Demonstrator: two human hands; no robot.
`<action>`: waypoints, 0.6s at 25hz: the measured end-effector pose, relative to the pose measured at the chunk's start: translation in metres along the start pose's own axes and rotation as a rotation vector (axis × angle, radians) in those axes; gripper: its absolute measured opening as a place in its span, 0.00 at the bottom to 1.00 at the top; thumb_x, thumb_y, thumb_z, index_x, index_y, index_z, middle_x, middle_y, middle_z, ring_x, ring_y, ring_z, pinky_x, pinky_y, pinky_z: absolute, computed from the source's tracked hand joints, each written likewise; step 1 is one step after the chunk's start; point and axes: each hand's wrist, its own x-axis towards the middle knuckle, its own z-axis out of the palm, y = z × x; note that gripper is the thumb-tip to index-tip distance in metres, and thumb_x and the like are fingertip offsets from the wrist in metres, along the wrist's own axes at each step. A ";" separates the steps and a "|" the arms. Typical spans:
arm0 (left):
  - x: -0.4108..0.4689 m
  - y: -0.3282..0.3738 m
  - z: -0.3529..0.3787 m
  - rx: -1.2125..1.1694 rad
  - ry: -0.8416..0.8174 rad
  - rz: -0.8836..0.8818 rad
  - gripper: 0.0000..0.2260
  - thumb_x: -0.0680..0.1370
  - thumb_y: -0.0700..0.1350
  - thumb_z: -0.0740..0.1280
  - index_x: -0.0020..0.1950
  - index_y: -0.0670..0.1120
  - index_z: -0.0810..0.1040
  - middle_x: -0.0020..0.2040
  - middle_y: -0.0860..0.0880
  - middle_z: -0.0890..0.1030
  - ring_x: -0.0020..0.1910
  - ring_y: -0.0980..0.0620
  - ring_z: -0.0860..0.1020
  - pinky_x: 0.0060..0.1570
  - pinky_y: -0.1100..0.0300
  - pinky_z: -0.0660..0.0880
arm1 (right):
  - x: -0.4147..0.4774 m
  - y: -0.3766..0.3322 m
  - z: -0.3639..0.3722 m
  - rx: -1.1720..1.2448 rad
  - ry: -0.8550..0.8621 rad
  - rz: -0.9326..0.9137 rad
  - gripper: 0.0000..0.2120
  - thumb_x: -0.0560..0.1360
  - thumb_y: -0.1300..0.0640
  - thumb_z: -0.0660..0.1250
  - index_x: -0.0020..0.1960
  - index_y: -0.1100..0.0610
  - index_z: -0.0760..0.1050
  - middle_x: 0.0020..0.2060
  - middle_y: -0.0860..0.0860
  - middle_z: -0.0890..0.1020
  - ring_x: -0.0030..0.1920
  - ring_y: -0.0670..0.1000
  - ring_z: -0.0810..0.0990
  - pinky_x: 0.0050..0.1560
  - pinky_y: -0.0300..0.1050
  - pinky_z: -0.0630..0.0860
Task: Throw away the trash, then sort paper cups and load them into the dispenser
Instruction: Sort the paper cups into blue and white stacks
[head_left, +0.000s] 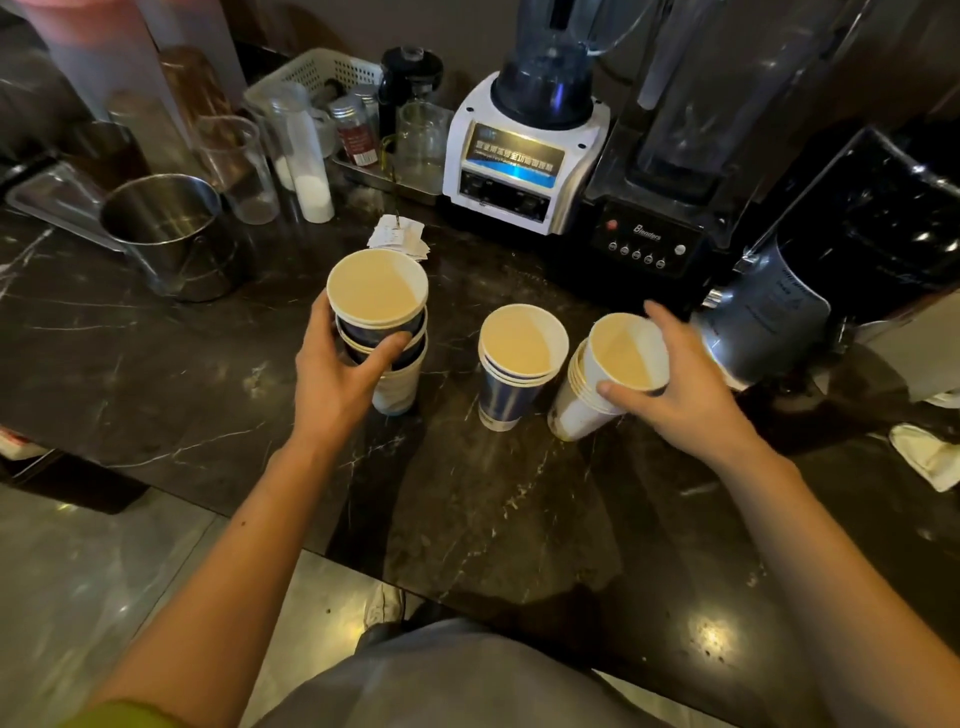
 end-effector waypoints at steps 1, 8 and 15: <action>0.000 0.000 0.001 0.002 0.003 -0.003 0.35 0.74 0.47 0.75 0.77 0.50 0.61 0.73 0.53 0.70 0.69 0.61 0.68 0.62 0.71 0.69 | 0.000 0.005 0.004 -0.038 -0.088 0.025 0.48 0.69 0.46 0.76 0.80 0.52 0.51 0.76 0.52 0.60 0.73 0.51 0.62 0.69 0.45 0.61; 0.001 0.001 -0.002 0.011 0.004 -0.022 0.36 0.72 0.47 0.76 0.77 0.50 0.62 0.73 0.53 0.71 0.69 0.60 0.68 0.68 0.56 0.71 | 0.026 -0.078 0.016 0.049 -0.069 -0.176 0.49 0.68 0.39 0.74 0.80 0.48 0.51 0.80 0.47 0.54 0.78 0.47 0.51 0.76 0.48 0.54; -0.001 -0.002 -0.003 -0.047 -0.036 0.025 0.33 0.73 0.46 0.75 0.75 0.49 0.65 0.69 0.52 0.74 0.68 0.56 0.73 0.67 0.47 0.73 | 0.074 -0.190 0.084 -0.105 -0.325 -0.414 0.47 0.65 0.37 0.75 0.77 0.50 0.60 0.75 0.50 0.65 0.73 0.52 0.64 0.70 0.55 0.67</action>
